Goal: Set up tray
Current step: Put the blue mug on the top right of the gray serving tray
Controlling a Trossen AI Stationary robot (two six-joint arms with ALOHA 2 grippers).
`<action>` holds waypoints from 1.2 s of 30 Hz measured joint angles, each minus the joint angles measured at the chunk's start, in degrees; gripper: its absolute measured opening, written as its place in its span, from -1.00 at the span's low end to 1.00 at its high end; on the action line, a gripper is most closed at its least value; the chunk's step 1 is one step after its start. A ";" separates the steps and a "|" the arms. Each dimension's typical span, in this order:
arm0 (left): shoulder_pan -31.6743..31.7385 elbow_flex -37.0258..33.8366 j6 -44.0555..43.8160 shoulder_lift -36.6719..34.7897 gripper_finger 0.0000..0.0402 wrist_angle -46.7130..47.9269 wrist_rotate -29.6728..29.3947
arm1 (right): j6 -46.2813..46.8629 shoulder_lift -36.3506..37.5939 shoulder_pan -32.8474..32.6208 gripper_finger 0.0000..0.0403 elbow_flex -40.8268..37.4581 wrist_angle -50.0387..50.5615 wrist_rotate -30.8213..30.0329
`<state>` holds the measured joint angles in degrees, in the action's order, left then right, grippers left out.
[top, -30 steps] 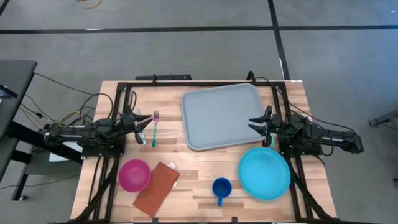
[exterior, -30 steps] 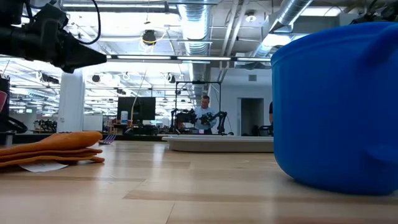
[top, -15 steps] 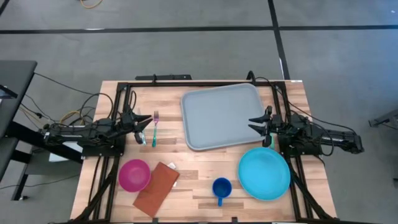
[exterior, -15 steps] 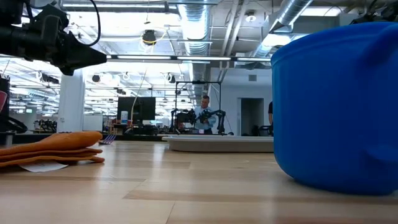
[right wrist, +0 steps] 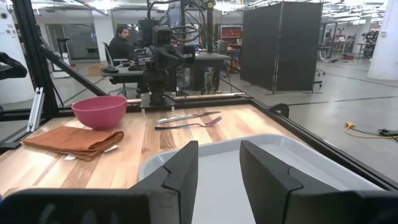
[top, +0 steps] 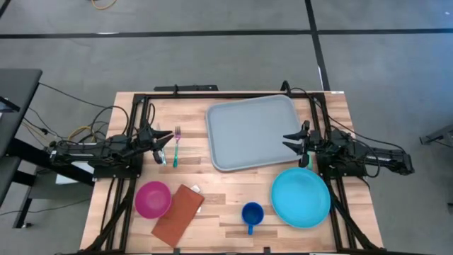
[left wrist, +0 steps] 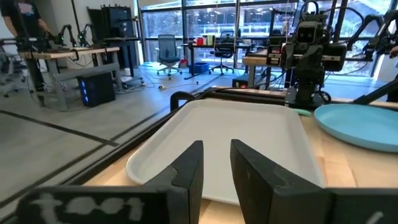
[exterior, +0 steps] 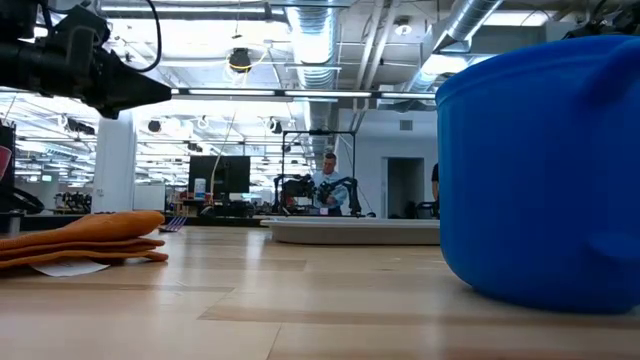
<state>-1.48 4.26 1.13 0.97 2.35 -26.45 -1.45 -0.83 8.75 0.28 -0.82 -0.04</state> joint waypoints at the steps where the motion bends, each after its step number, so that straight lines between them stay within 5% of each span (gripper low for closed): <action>1: 0.00 0.01 0.73 0.01 -0.65 -0.02 -0.38 | 0.00 0.00 0.01 -0.44 0.00 0.00 0.01; 18: 0.00 0.08 -5.59 0.02 -0.65 -2.49 -5.60 | 0.00 0.00 0.01 -0.44 0.00 0.00 0.01; 30: 0.02 0.08 -16.84 0.00 -0.65 -0.61 -37.41 | -3.41 -0.03 0.22 -0.44 0.01 -1.54 -2.66; 36: 0.00 0.10 -23.57 0.00 -0.65 1.62 -32.00 | 0.86 0.08 0.72 -0.44 0.02 -8.77 -4.55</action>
<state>-1.48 4.36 -22.44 0.97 3.97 -58.46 -0.59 -0.75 9.47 0.30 -9.59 -4.59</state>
